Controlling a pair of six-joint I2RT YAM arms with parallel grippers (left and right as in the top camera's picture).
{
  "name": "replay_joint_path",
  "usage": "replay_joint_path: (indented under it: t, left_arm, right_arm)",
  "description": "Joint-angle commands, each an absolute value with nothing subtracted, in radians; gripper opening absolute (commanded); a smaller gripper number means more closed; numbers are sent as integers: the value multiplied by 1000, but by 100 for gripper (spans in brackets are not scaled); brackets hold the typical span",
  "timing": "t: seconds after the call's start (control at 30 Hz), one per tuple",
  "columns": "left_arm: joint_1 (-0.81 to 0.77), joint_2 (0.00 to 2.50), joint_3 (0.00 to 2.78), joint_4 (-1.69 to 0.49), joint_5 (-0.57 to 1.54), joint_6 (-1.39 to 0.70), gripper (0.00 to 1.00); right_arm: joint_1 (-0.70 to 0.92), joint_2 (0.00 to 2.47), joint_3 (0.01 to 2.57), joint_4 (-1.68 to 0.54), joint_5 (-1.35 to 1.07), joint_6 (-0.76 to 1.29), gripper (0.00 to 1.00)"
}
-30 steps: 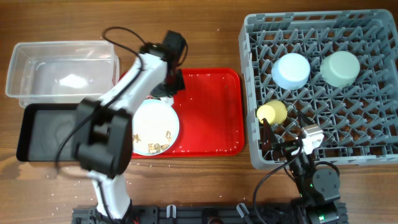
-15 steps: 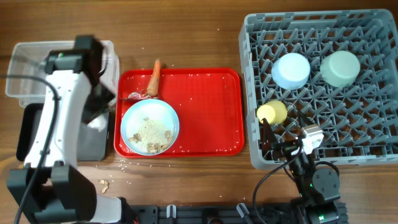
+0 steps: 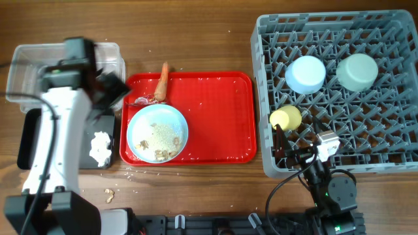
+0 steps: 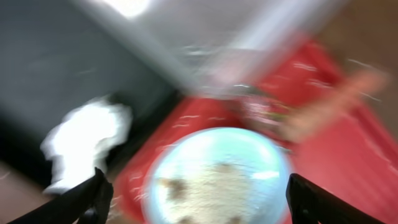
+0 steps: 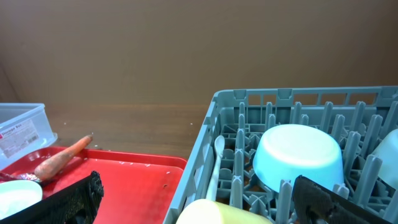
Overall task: Sort waste into correct bins and load items into the dishwasher rack
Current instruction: 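Grasp the white tissue with the left gripper and drop it on the black tray, then grasp the carrot with the left gripper and place it on the black tray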
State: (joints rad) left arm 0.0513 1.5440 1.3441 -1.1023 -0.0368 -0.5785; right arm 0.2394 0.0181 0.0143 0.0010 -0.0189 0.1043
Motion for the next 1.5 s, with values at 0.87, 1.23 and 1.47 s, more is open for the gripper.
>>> replay_joint_path:
  t: [0.87, 1.23, 1.47]
  left_arm:
    - [-231, 1845, 1394, -710, -89, -290, 26]
    - [-29, 1438, 1363, -1411, -439, -1063, 14]
    - [378, 1427, 988, -1111, -244, -1008, 7]
  right_arm:
    - [236, 5, 5, 6, -31, 115, 100]
    - [236, 5, 5, 6, -31, 114, 100]
    - [236, 5, 5, 6, -31, 114, 100]
